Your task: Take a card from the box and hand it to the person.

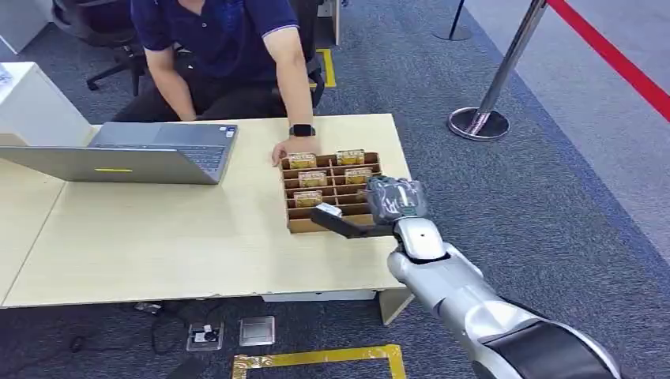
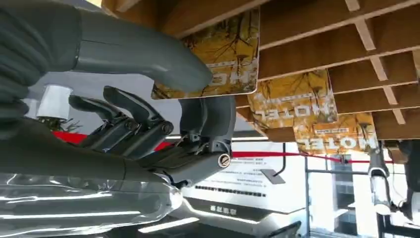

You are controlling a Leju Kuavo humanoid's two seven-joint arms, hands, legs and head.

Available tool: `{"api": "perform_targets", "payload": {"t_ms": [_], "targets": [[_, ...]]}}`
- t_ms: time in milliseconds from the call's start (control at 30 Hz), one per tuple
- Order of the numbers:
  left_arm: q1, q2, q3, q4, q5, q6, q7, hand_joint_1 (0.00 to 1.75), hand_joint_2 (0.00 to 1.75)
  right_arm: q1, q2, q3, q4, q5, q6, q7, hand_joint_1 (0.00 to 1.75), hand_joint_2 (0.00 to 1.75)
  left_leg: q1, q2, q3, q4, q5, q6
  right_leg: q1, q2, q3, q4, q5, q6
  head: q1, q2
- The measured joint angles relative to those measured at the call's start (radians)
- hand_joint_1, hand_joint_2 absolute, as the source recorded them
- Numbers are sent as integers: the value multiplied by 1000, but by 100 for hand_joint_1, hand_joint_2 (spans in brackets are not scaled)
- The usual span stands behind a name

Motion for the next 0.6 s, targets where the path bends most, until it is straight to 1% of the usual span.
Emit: {"api": "perform_targets", "payload": {"t_ms": [67, 133, 233, 333, 400, 500, 600], "targets": [[4, 0, 0, 0, 6, 1, -8, 0, 0, 18, -4, -3, -45, -6, -9, -21, 175, 175, 0, 0, 0, 0, 0, 0, 0, 0, 0, 0, 0, 0, 1, 0], [8, 0, 0, 0, 12, 3, -9, 0, 0, 49, -7, -4, -126, -19, -8, -48, 175, 175, 0, 0, 0, 0, 0, 0, 0, 0, 0, 0, 0, 0, 0, 0], [17, 0, 0, 0, 25, 6, -11, 0, 0, 110, -14, -2, -329, -57, 22, -100, 175, 175, 0, 0, -1, 0, 0, 0, 0, 0, -1, 0, 0, 0, 0, 0], [27, 0, 1, 0, 35, 12, -18, 0, 0, 147, -22, 10, -503, -82, 24, -142, 175, 175, 0, 0, -1, 0, 0, 0, 0, 0, -2, 0, 0, 0, 1, 0], [30, 0, 1, 0, 37, 13, -24, 0, 0, 150, -27, 24, -595, -106, 23, -162, 175, 175, 0, 0, -1, 0, 0, 0, 0, 0, -1, 0, 0, 0, 0, 0], [30, 1, 1, 0, 37, 12, -27, 0, 0, 135, -30, 46, -662, -133, 21, -175, 175, 175, 0, 0, -1, 0, 0, 0, 0, 0, -1, 0, 0, 0, 1, 0], [24, 1, 1, 0, 32, 10, -27, 0, 0, 90, -29, 64, -666, -142, 1, -174, 175, 175, 0, 0, -1, 0, 1, 0, 0, 0, -1, 0, 1, 0, 1, 0]]}}
